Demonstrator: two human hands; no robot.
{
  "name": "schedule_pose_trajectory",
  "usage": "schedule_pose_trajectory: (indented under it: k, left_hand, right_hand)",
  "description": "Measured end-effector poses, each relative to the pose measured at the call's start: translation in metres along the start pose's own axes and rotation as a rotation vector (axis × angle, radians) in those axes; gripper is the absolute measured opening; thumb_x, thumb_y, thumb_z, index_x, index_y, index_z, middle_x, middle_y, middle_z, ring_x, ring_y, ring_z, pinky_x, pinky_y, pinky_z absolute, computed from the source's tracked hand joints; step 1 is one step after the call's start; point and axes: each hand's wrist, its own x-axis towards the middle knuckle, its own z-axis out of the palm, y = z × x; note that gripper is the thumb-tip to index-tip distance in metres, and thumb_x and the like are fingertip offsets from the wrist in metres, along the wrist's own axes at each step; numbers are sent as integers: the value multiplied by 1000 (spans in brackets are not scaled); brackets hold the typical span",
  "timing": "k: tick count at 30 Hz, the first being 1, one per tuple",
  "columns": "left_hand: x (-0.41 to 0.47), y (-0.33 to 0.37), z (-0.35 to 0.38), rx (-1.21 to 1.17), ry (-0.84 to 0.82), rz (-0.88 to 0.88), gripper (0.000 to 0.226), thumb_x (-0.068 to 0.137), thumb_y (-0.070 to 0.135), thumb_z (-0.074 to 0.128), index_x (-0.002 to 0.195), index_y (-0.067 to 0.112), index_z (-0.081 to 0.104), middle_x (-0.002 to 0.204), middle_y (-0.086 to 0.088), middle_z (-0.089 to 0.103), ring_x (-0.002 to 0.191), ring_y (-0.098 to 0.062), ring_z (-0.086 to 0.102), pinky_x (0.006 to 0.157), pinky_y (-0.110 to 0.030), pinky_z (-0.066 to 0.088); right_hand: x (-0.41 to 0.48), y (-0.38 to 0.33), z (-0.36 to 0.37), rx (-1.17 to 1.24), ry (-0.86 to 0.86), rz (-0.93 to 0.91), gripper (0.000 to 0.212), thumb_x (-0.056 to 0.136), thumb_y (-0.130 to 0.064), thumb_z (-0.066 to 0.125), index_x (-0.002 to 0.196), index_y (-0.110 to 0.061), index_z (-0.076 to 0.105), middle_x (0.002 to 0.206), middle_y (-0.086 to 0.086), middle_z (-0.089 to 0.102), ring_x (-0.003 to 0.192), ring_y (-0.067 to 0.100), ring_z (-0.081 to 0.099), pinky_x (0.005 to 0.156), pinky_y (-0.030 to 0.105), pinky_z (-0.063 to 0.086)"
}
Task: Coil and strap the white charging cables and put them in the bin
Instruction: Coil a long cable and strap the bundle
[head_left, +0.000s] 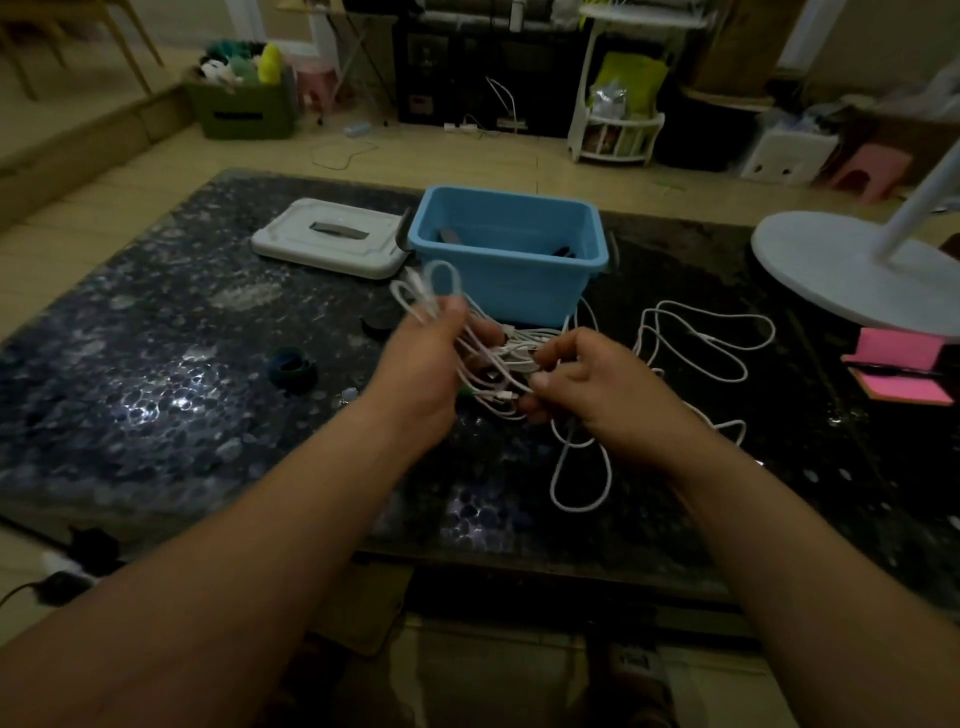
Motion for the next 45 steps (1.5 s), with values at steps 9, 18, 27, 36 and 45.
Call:
schedule_pose_trajectory:
  k: [9, 18, 27, 36, 45]
  left_hand:
    - [18, 25, -26, -127, 27, -51, 24, 109, 28, 53, 86, 22, 48, 65, 4, 27, 46, -7, 22, 35, -20, 19]
    - [-11, 2, -2, 543, -319, -214, 35, 108, 44, 50, 103, 12, 66, 80, -9, 67, 49, -11, 38, 42, -20, 21]
    - [-21, 7, -16, 582, -672, -260, 27, 108, 24, 53, 110, 1, 68, 63, -3, 50, 50, -13, 42, 49, -31, 27]
    - [-10, 10, -23, 347, -387, -193, 21, 110, 8, 46, 114, 9, 67, 73, -8, 65, 41, -11, 44, 47, -27, 51]
    - [-13, -16, -4, 328, -252, -144, 33, 96, 56, 67, 97, 23, 68, 69, 0, 47, 55, -13, 42, 54, -30, 41]
  right_hand:
    - [-8, 3, -17, -395, -167, 28, 31, 101, -53, 61, 95, -27, 75, 91, 5, 74, 78, 14, 66, 76, 38, 53]
    - [-1, -1, -11, -282, 108, -81, 21, 94, -40, 77, 98, -23, 65, 81, 5, 73, 68, 15, 70, 61, 32, 56]
    - [0, -2, -19, -350, 11, -137, 18, 94, -33, 79, 105, -27, 66, 96, -3, 75, 86, 10, 72, 77, 33, 59]
    - [-2, 4, -32, -571, 37, -81, 19, 106, -35, 61, 92, -28, 73, 78, -9, 76, 68, 1, 69, 67, 27, 51]
    - [-1, -2, 22, -367, 247, -152, 13, 106, -33, 60, 96, -26, 65, 80, -7, 74, 66, 6, 71, 70, 39, 60]
